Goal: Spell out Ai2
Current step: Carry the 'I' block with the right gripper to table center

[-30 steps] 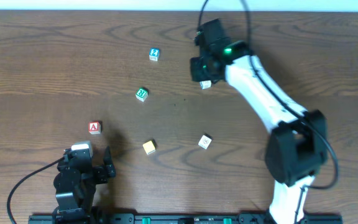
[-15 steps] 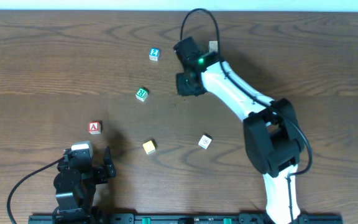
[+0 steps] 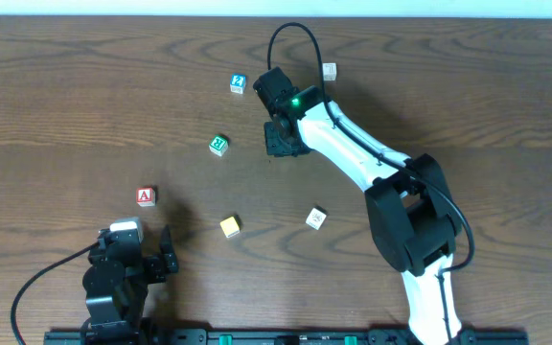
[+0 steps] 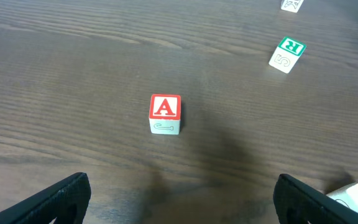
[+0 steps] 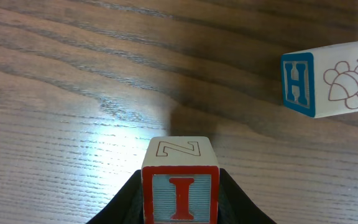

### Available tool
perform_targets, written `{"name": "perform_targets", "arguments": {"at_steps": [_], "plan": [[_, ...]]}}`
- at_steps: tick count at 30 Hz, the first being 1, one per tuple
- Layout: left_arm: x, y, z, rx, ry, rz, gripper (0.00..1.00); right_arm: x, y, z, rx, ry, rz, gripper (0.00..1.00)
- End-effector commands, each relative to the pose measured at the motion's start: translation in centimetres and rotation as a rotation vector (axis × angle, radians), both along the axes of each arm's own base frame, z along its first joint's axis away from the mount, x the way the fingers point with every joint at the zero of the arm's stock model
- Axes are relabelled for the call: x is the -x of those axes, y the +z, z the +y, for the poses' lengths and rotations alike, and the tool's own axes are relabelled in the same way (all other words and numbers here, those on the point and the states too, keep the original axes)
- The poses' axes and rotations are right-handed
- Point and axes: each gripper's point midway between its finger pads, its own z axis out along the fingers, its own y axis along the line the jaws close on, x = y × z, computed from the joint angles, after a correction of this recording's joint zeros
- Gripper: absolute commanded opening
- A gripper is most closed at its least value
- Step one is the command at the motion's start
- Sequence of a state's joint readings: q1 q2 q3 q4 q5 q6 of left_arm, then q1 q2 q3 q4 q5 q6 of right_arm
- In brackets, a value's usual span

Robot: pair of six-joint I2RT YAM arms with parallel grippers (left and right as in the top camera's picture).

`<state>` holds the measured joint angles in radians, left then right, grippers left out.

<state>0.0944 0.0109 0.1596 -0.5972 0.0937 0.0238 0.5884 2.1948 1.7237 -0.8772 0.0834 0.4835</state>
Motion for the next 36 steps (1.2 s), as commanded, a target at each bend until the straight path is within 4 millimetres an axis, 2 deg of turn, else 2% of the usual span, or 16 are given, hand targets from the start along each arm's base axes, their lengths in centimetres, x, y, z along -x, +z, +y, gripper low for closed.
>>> {"name": "perform_targets", "arguments": {"at_steps": [1,14,21,24,30,31,32,35,36], "plan": [[0.0,-0.1,-0.1,-0.005,-0.007,0.000,0.95,0.5,-1.2,-0.1,0.024,-0.015,0.014,0.02],[0.0,-0.1,-0.1,-0.005,-0.007,0.000,0.95,0.9,-1.4,1.0,0.014,-0.008,0.003,0.02],[0.0,-0.1,-0.1,-0.005,-0.007,0.000,0.95,1.2,-2.7,0.5,0.034,-0.103,0.025,0.02],[0.0,-0.1,-0.1,-0.005,-0.007,0.000,0.95,1.1,-2.7,-0.1,0.057,-0.143,0.011,0.02],[0.0,-0.1,-0.1,-0.005,-0.007,0.000,0.95,1.1,-2.7,-0.1,0.058,-0.141,0.013,0.02],[0.0,-0.1,-0.1,-0.005,-0.007,0.000,0.95,1.1,-2.7,-0.1,0.058,-0.141,0.013,0.04],[0.0,-0.1,-0.1,-0.005,-0.007,0.000,0.95,1.1,-2.7,0.0,0.058,-0.140,0.013,0.17],[0.0,-0.1,-0.1,-0.005,-0.007,0.000,0.95,1.2,-2.7,0.0,0.058,-0.139,0.013,0.40],[0.0,-0.1,-0.1,-0.005,-0.007,0.000,0.95,1.2,-2.7,0.0,0.058,-0.139,0.014,0.43]]}}
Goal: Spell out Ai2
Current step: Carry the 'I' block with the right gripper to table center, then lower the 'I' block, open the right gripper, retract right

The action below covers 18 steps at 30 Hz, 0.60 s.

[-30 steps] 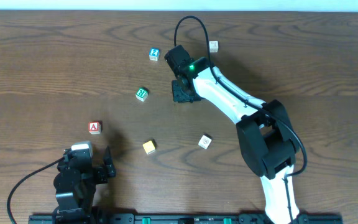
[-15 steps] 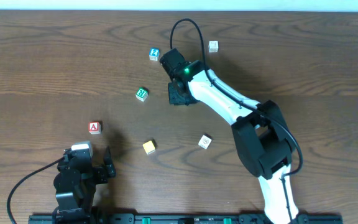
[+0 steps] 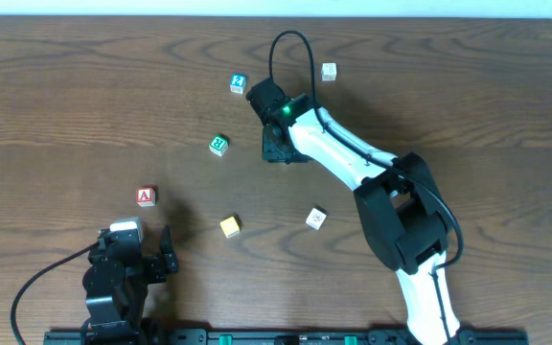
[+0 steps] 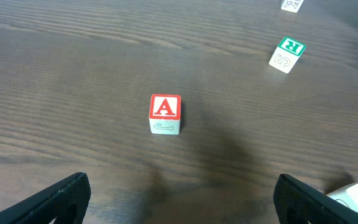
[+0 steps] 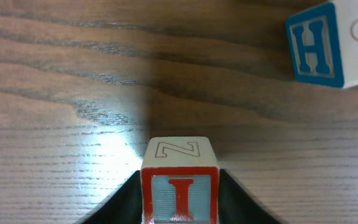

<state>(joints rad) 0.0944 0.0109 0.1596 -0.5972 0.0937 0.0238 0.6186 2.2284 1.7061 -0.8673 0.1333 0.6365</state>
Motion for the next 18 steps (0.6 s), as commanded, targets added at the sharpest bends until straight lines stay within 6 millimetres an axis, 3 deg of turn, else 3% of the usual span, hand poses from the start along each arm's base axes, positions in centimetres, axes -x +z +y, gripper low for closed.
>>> {"name": "perform_targets", "arguments": {"at_steps": [1,6,11,14,18], "plan": [[0.0,-0.1,-0.1,-0.005,-0.007,0.000,0.95,0.4,-0.8,-0.1,0.029,-0.010,0.005,0.43],[0.0,-0.1,-0.1,-0.005,-0.007,0.000,0.95,0.3,-0.8,0.0,0.022,-0.009,0.002,0.61],[0.0,-0.1,-0.1,-0.005,-0.007,0.000,0.95,-0.9,0.6,0.3,0.002,0.021,-0.040,0.63],[0.0,-0.1,-0.1,-0.005,-0.007,0.000,0.95,-3.0,4.4,0.5,-0.035,0.040,-0.114,0.68],[0.0,-0.1,-0.1,-0.005,-0.007,0.000,0.95,-5.6,13.6,0.2,-0.101,0.080,-0.272,0.69]]}}
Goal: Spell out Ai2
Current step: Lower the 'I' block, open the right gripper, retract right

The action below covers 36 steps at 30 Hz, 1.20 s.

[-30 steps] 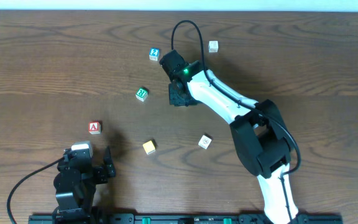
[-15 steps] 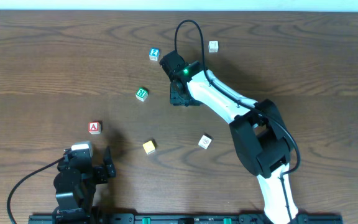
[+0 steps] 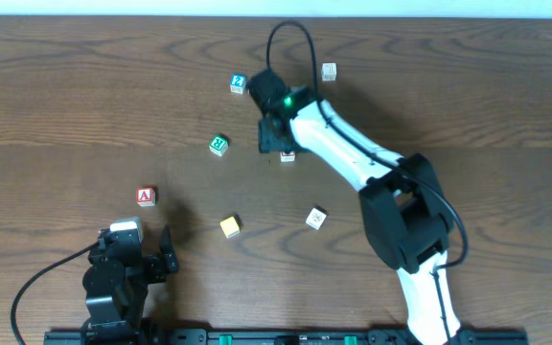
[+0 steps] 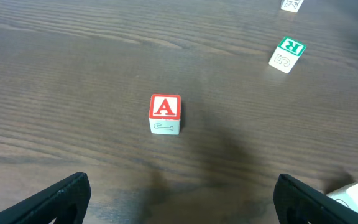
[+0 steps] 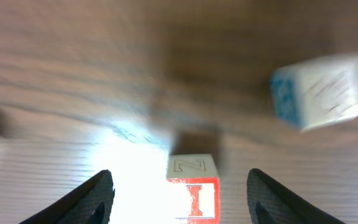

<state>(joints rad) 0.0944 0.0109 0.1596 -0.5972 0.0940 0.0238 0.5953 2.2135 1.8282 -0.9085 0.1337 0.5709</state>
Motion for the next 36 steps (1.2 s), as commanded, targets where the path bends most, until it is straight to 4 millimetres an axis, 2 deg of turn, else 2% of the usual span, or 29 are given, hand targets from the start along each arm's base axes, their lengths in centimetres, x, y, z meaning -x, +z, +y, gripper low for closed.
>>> {"name": "perform_targets", "arguments": {"at_steps": [1,4,6,9,12,17,21,23,25,29,34,36], "plan": [[0.0,-0.1,-0.1,-0.005,-0.007,0.000,0.95,-2.9,11.3,-0.5,-0.074,0.052,-0.224,0.71],[0.0,-0.1,-0.1,-0.005,-0.007,0.000,0.95,-1.9,17.4,-1.2,-0.091,0.111,-0.313,0.73],[0.0,-0.1,-0.1,-0.005,-0.007,0.000,0.95,0.2,20.9,-2.2,-0.101,0.129,-0.342,0.74],[0.0,-0.1,-0.1,-0.005,-0.007,0.000,0.95,4.2,24.0,-3.8,-0.099,0.149,-0.328,0.73],[0.0,-0.1,-0.1,-0.005,-0.007,0.000,0.95,7.9,25.6,-5.1,-0.086,0.174,-0.297,0.73],[0.0,-0.1,-0.1,-0.005,-0.007,0.000,0.95,13.2,26.6,-6.3,-0.043,0.261,-0.237,0.72],[-0.3,0.4,-0.2,0.008,-0.012,-0.027,0.95,16.0,26.8,-7.6,-0.003,0.309,-0.191,0.76],[-1.1,1.9,-1.9,0.159,-0.045,-0.094,0.95,17.5,27.0,-8.8,0.018,0.324,-0.164,0.78],[-1.0,2.3,-3.7,0.306,-0.081,-0.093,0.96,18.5,27.2,-9.6,0.028,0.328,-0.149,0.78],[-1.2,2.9,-3.9,0.364,-0.069,-0.114,0.95,20.7,27.4,-11.5,0.029,0.327,-0.147,0.74],[-2.3,6.2,-3.9,0.323,-0.118,-0.258,0.95,22.6,26.4,-13.2,-0.014,0.333,-0.249,0.78],[-2.9,8.1,-3.9,0.305,-0.133,-0.335,0.95,22.9,25.2,-14.0,-0.018,0.319,-0.298,0.87]]}}
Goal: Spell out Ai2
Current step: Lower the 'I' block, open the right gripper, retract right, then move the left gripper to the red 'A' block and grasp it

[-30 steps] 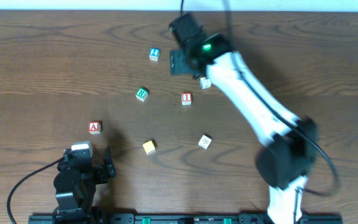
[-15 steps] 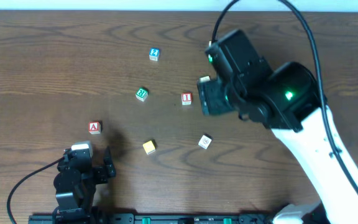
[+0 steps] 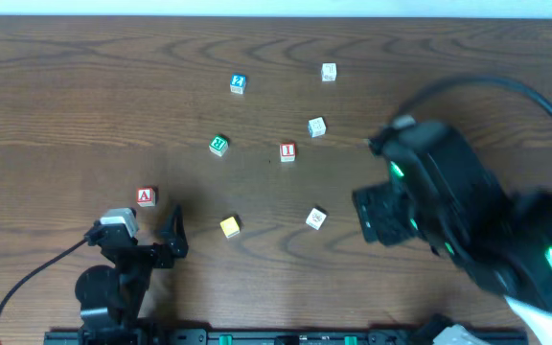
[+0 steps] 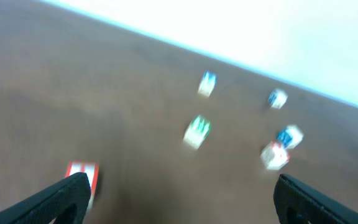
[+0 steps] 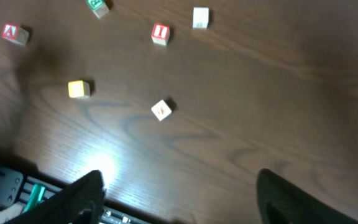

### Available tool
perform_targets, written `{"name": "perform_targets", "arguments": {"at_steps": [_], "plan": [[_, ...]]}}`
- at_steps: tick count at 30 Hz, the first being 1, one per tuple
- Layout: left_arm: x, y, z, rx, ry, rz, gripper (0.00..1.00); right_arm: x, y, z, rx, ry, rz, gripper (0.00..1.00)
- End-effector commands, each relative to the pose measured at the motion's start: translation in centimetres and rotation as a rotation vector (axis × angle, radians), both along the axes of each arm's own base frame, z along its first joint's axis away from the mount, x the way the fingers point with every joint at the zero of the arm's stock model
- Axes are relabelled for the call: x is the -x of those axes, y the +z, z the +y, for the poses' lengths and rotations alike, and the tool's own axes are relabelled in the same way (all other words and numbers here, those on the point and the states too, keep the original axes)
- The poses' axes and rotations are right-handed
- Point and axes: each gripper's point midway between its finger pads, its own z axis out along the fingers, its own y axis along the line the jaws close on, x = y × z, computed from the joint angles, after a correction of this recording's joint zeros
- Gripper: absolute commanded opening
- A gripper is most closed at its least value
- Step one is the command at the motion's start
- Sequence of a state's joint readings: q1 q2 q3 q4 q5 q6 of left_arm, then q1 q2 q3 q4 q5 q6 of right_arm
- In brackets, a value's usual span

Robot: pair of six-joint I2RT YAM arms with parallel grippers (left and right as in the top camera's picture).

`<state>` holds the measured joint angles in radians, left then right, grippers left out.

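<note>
The red A block (image 3: 145, 196) lies at the left of the table, blurred at the lower left of the left wrist view (image 4: 79, 175). The red I block (image 3: 287, 150) rests on the table right of the green block (image 3: 218, 144), free of any gripper, also seen from high up (image 5: 160, 33). My left gripper (image 4: 179, 200) is open and empty, just right of and nearer than the A block. My right gripper (image 5: 188, 200) is open and empty, raised high over the right side of the table. No block with a 2 can be made out.
A blue block (image 3: 239, 83) and a white block (image 3: 329, 71) lie at the back. Another white block (image 3: 316, 126) sits right of the I block. A yellow block (image 3: 229, 226) and a tilted white block (image 3: 315, 218) lie nearer the front. The right arm (image 3: 448, 206) looms over the right side.
My right gripper, open just over the I block, has drawn back and now hangs high at the right. The left gripper has lifted and tilted, its view now blurred.
My right gripper was shut on the I block near the blue H block, then still shut on it low over the table. Then it stood open with the I block on the table. Now it is far away and the I block stays right of the green block.
</note>
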<state>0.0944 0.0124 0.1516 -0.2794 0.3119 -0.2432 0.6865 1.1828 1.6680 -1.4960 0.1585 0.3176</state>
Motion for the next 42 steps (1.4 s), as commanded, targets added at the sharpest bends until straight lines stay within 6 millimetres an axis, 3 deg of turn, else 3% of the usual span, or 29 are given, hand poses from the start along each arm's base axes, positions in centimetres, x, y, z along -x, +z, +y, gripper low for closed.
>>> {"name": "perform_targets", "arguments": {"at_steps": [1,2,8,13,18,24,28,34,38,42], "plan": [[-0.5,1.9,-0.3,0.000,-0.021,-0.075,0.95,0.8,-2.0,-1.4,0.014,0.001,-0.053,0.93],[-1.0,2.7,-0.2,-0.004,-0.018,-0.101,0.95,0.7,-2.6,-1.5,0.003,-0.005,-0.078,0.99],[-4.8,3.6,2.1,-0.083,0.086,-0.001,0.95,-1.8,-4.6,-0.8,-0.032,-0.052,-0.121,0.99],[-10.8,4.0,4.4,-0.177,0.141,0.223,0.96,-5.2,-6.0,-0.4,-0.031,-0.113,-0.088,0.99],[-16.8,1.3,6.7,-0.172,0.235,0.485,0.95,-7.8,-6.0,-0.5,-0.104,-0.159,-0.093,0.99],[-20.8,-3.3,7.1,-0.154,0.258,0.690,0.95,-10.1,-4.7,-2.9,-0.153,-0.274,-0.152,0.99],[-19.3,-6.4,5.2,-0.118,0.253,0.831,0.95,-11.0,-4.2,-4.5,-0.181,-0.341,-0.170,0.99],[-15.3,-7.8,2.3,-0.218,0.136,0.995,0.95,-12.3,-3.8,-6.3,-0.214,-0.395,-0.192,0.99],[-12.7,-8.1,2.1,-0.256,0.114,1.089,0.96,-12.9,-3.4,-7.2,-0.225,-0.422,-0.213,0.99],[-10.6,-7.1,3.3,-0.288,0.156,1.133,0.95,-13.1,-3.5,-7.7,-0.229,-0.425,-0.211,0.99]]}}
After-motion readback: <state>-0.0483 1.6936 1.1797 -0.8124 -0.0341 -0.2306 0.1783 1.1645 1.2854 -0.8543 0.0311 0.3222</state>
